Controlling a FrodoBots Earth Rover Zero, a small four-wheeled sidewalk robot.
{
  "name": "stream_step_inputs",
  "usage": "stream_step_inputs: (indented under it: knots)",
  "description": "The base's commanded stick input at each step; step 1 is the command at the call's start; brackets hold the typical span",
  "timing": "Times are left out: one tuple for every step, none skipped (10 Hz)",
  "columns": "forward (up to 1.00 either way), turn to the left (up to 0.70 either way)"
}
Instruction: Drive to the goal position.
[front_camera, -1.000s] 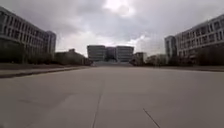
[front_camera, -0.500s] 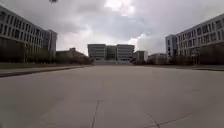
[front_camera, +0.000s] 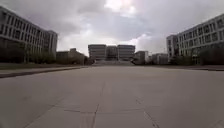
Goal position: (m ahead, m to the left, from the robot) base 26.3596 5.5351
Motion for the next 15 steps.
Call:
stream_step_inputs:
  knots:
    - [0.70,-0.07]
    - [0.70,-0.28]
    - [0.70,-0.26]
    - [0.70,0.00]
    - [0.70,-0.07]
    - [0.70,-0.34]
    - [0.70,-0.21]
    - [0.70,-0.05]
    - [0.70,-0.14]
    - [0.70,-0.02]
    - [0.70,0.00]
    - [0.70,0.00]
    - [0.70,0.00]
    - [0.70,0.00]
    - [0.70,0.00]
